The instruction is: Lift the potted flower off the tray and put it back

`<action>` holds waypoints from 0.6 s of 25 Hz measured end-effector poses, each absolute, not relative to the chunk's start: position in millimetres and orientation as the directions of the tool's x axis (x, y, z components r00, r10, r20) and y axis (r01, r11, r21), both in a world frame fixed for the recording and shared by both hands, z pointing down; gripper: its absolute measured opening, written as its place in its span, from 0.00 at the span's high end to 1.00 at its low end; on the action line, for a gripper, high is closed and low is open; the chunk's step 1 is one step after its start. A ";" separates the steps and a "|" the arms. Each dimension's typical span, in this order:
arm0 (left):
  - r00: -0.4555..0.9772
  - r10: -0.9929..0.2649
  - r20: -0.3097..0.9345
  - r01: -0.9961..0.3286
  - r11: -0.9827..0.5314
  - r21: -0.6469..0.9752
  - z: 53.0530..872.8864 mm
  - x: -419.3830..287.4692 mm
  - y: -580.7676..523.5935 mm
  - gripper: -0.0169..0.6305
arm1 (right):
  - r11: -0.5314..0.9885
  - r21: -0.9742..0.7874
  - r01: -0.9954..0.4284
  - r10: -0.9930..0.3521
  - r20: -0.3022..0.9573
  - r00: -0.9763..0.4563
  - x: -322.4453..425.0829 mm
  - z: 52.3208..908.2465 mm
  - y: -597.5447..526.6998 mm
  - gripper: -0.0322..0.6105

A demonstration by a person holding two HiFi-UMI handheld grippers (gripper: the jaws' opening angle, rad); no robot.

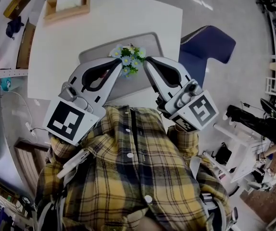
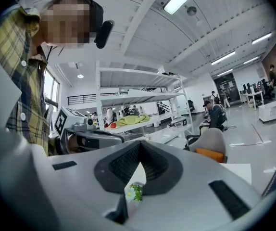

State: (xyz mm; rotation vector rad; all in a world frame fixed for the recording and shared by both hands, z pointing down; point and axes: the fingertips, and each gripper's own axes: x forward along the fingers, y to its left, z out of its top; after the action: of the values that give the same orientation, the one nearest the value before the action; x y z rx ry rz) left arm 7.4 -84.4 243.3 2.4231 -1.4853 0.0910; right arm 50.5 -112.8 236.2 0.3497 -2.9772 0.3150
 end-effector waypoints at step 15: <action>0.473 -0.846 0.245 -0.877 -0.424 0.227 260.1 -1.2 -83.0 0.96 | 0.960 -0.211 -0.183 -0.152 0.153 -0.976 38.8 242.2 -97.6 0.95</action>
State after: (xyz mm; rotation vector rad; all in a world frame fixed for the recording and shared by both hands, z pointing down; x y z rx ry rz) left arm -1.2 -83.0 260.1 2.4037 -1.4581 0.1322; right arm 38.8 -97.6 242.2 0.2554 -2.9755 0.3397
